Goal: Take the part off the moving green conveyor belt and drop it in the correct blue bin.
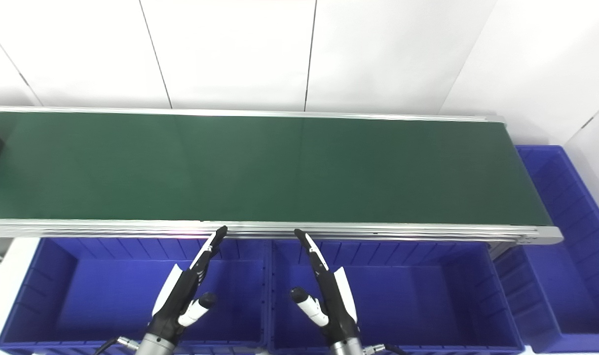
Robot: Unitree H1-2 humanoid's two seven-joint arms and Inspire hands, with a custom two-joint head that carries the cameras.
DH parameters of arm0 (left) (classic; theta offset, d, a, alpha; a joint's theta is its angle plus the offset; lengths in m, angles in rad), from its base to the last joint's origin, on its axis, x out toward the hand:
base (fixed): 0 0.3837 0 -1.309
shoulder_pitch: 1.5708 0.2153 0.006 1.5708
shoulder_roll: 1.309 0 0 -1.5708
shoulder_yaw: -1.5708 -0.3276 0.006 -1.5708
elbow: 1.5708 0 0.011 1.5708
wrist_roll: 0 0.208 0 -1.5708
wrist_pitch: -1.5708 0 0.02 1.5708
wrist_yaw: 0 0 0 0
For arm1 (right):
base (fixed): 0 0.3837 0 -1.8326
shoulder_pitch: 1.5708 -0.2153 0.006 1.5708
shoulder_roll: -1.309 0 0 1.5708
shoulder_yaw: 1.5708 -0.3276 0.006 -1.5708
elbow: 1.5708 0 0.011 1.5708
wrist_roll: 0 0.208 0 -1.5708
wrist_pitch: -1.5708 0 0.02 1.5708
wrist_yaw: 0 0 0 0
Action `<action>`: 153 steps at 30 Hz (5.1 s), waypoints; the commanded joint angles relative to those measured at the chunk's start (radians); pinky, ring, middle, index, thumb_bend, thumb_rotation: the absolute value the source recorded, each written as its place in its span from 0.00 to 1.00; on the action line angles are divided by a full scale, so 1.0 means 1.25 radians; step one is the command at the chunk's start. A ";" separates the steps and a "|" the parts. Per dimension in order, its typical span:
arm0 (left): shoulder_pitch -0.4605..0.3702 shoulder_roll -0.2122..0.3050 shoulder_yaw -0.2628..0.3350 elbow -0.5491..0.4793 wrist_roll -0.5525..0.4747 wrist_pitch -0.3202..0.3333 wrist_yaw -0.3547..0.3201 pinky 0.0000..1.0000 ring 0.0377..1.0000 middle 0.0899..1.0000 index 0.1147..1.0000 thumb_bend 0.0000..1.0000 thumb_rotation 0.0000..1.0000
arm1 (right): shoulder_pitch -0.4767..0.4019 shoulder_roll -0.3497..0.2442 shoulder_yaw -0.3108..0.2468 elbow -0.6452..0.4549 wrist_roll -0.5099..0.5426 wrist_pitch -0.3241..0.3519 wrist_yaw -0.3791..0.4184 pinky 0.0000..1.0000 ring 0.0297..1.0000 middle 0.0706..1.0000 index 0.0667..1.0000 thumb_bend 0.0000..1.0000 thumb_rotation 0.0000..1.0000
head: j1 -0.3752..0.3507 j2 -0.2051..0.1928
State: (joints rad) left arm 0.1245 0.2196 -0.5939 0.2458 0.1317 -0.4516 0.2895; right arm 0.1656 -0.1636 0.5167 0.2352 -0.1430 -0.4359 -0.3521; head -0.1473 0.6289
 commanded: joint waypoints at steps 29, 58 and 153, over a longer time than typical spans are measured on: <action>-0.021 0.009 -0.017 -0.010 -0.004 -0.015 0.021 0.99 1.00 0.99 0.97 0.80 1.00 | -0.008 0.004 -0.001 -0.017 -0.004 -0.027 -0.011 0.94 0.95 0.94 0.93 0.91 0.99 | 0.000 0.000; -0.024 0.008 -0.020 0.001 -0.002 -0.015 0.027 0.99 0.99 0.98 0.96 0.84 1.00 | -0.010 0.000 -0.006 -0.014 -0.004 -0.027 -0.013 0.95 0.95 0.95 0.93 0.89 1.00 | 0.001 -0.003; -0.097 -0.040 -0.128 0.138 0.001 -0.015 0.147 0.89 0.91 0.92 0.88 0.91 0.87 | 0.044 -0.060 -0.033 -0.201 0.034 -0.027 0.057 0.94 0.94 0.92 0.92 0.91 0.93 | 0.163 -0.140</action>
State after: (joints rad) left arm 0.0248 0.1781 -0.7548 0.4280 0.1386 -0.4516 0.4698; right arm 0.2256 -0.2346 0.4763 0.0522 -0.0827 -0.4350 -0.2828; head 0.0598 0.4556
